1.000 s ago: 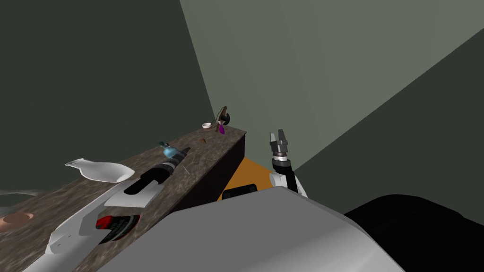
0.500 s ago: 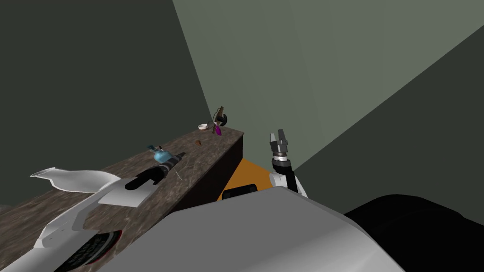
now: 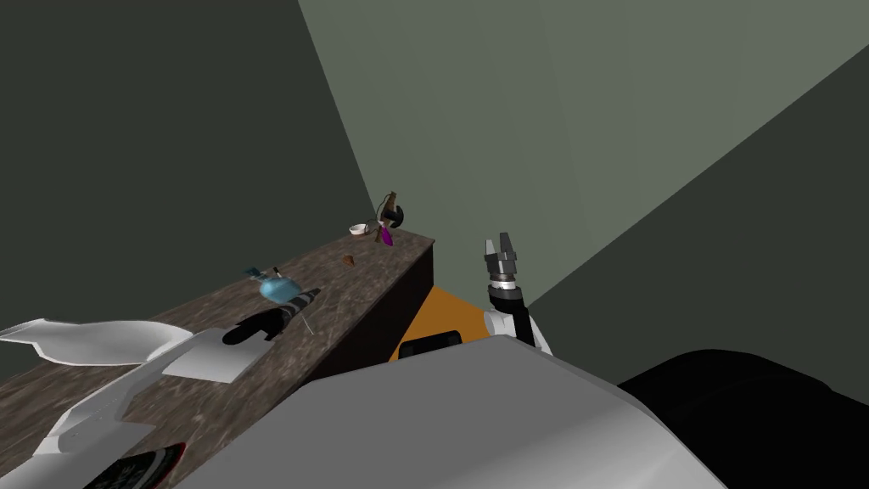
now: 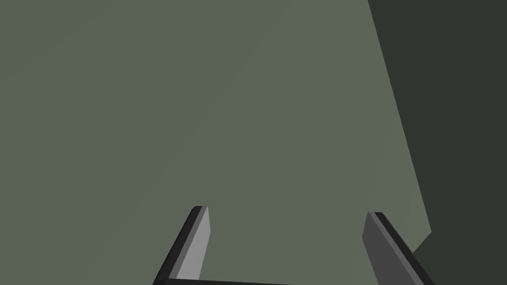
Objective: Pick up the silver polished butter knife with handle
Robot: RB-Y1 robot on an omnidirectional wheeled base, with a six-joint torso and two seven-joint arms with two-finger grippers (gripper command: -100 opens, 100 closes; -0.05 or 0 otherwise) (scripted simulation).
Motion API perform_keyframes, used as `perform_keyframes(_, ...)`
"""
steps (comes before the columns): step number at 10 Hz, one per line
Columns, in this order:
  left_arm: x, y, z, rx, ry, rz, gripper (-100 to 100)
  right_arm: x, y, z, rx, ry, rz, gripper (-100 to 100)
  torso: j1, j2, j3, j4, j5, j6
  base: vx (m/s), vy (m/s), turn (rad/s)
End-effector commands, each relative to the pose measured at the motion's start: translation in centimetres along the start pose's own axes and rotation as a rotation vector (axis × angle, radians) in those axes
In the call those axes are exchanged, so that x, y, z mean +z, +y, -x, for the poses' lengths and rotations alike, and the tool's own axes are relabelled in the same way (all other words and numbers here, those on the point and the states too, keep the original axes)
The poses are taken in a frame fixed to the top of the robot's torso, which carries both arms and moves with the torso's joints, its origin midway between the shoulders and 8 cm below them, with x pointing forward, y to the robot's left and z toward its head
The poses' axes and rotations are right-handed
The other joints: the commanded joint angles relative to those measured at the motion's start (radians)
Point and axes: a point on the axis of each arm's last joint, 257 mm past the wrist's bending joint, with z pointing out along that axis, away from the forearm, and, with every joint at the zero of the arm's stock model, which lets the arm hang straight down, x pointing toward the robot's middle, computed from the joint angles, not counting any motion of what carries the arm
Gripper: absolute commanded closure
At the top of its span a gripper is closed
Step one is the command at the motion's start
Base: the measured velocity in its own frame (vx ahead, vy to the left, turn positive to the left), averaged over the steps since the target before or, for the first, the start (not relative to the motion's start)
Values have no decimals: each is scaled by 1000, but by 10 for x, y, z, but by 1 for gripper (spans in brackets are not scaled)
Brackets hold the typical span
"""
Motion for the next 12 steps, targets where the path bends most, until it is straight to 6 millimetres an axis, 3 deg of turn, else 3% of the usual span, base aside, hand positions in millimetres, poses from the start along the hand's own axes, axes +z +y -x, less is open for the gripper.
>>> perform_keyframes(1, 1, 10, 2, 9, 7, 37, -100, 0, 0, 0, 0, 0, 0, 0, 0, 0, 0, 0, 0, 0, 35, -43, -3)
perform_keyframes(2, 3, 31, 0, 22, 20, 93, -100, 0, 0, 0, 0, 0, 0, 0, 0, 0, 0, 0, 0, 0, 34, -45, -26)
perform_keyframes(3, 3, 31, 0, 22, 20, 93, -100, 0, 0, 0, 0, 0, 0, 0, 1, 1, 0, 0, 0, 0, 35, -37, -8)
perform_keyframes(6, 3, 90, -9, 49, 58, 241, -100, 0, 0, 0, 0, 0, 0, 0, 0, -1, 0, 0, 0, 0, 56, -59, -24)
perform_keyframes(9, -2, 135, -21, 61, 93, 348, -100, 0, 0, 0, 0, 0, 0, 0, -1, 0, 0, 0, 0, 0, 52, -59, -16)
perform_keyframes(11, -6, 160, -32, 62, 118, 407, -100, 0, 0, 0, 0, 0, 0, 0, -1, 0, 0, 0, 0, 0, 46, -62, -11)
perform_keyframes(12, -4, 149, -29, 62, 109, 384, -100, 0, 0, 0, 0, 0, 0, 0, -1, 0, 0, 0, 0, 0, 18, -28, 3)
